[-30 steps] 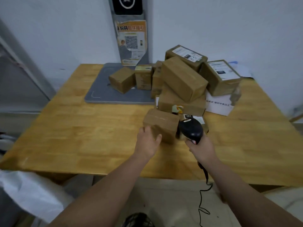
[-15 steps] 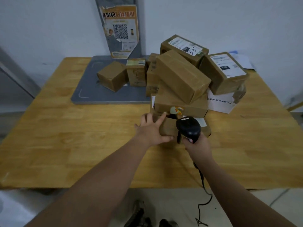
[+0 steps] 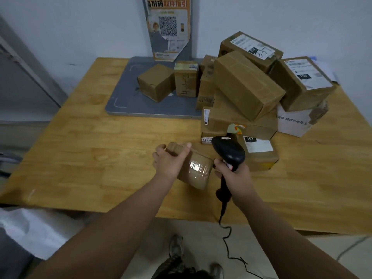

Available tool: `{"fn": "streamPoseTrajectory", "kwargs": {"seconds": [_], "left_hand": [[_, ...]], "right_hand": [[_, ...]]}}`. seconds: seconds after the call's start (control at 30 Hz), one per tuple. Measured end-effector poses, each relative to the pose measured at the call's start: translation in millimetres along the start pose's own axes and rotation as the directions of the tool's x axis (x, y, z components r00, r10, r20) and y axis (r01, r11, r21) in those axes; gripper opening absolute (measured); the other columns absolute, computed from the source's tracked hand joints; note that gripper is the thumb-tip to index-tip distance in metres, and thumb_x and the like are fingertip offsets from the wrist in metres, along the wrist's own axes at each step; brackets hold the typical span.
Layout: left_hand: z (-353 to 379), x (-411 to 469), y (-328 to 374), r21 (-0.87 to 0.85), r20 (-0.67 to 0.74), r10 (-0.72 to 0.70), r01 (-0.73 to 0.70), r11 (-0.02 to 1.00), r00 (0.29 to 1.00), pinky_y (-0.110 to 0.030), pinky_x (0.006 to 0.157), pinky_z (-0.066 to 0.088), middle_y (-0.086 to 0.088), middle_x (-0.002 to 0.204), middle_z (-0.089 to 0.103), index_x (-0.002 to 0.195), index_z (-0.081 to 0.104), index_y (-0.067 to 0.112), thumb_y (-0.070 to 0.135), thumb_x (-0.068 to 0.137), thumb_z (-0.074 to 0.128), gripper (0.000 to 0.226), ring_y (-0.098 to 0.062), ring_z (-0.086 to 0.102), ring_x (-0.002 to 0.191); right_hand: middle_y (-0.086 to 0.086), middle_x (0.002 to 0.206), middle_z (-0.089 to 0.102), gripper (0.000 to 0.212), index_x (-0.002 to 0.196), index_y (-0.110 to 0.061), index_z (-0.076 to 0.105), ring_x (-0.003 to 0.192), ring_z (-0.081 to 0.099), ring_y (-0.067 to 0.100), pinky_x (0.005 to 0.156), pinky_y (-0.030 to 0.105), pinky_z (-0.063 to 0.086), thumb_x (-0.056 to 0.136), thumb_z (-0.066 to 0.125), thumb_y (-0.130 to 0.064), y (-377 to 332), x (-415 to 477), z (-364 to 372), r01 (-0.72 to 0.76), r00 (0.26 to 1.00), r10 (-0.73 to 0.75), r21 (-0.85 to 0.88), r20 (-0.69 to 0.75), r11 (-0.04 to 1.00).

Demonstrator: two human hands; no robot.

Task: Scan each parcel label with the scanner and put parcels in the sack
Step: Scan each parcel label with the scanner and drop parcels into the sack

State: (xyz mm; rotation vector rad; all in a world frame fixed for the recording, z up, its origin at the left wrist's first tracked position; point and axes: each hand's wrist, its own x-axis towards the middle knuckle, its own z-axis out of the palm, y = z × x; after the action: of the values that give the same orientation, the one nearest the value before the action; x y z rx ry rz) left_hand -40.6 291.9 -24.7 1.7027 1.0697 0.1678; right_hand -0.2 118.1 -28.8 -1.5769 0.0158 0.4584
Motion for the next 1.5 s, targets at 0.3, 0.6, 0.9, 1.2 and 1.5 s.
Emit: {"fn": "streamPoseTrajectory", "kwargs": {"seconds": [0.3,0.6,0.9,1.2,1.5], "left_hand": [[-43,10,-9,-0.390,0.123,0.167,-0.107,0.915,0.978,-0.035,0.093,0.048,-0.003,0.133,0.043,0.109,0.047,0.037,0.042,0.048,0.072,0.066,-0.021,0.049,0.120],[-42,17,4,-0.478,0.261,0.040,0.093,0.874,0.965,-0.034,0.085,0.050,-0.001,0.136,0.053,0.147,0.015,0.036,0.050,0.079,0.071,0.089,-0.018,0.057,0.114],[-76,54,1,-0.188,0.423,0.005,0.082,0.979,0.906,-0.038,0.087,0.055,0.001,0.125,0.062,0.138,0.036,0.022,0.037,0.079,0.076,0.072,-0.018,0.061,0.110],[-90,98,10,-0.214,0.374,0.024,0.061,0.975,0.927,-0.033,0.081,0.051,0.005,0.124,0.064,0.132,0.048,0.019,0.043,0.058,0.089,0.089,-0.014,0.061,0.108],[-87,110,15,-0.183,0.253,0.136,-0.090,0.979,0.958,-0.027,0.078,0.051,0.008,0.120,0.055,0.139,0.034,0.017,0.027,0.068,0.087,0.089,-0.016,0.059,0.107]], "right_hand": [[-0.001,0.101,0.073,0.028,0.110,-0.021,0.064,0.095,0.069,0.013,0.083,0.034,0.055,0.083,0.074,-0.020,-11,-1,29,-0.115,0.992,0.110,0.098,0.065,0.989],[-0.002,0.101,0.074,0.036,0.109,-0.022,0.062,0.096,0.071,0.013,0.085,0.035,0.057,0.080,0.077,-0.007,-12,2,60,-0.003,1.000,0.004,0.155,-0.009,0.988],[0.000,0.094,0.067,0.014,0.095,-0.023,0.061,0.088,0.065,0.015,0.078,0.039,0.059,0.086,0.072,-0.020,-49,23,70,-0.028,1.000,0.027,-0.141,-0.009,0.990],[0.005,0.056,0.061,0.029,0.074,-0.006,0.064,0.053,0.062,0.020,0.060,0.034,0.054,0.088,0.068,-0.031,-88,19,102,0.116,0.981,-0.058,-0.323,0.185,0.939],[0.006,0.054,0.055,0.018,0.075,-0.009,0.065,0.050,0.055,0.017,0.056,0.033,0.050,0.087,0.070,-0.022,-87,27,106,0.098,0.982,-0.053,-0.253,0.179,0.962]]}}
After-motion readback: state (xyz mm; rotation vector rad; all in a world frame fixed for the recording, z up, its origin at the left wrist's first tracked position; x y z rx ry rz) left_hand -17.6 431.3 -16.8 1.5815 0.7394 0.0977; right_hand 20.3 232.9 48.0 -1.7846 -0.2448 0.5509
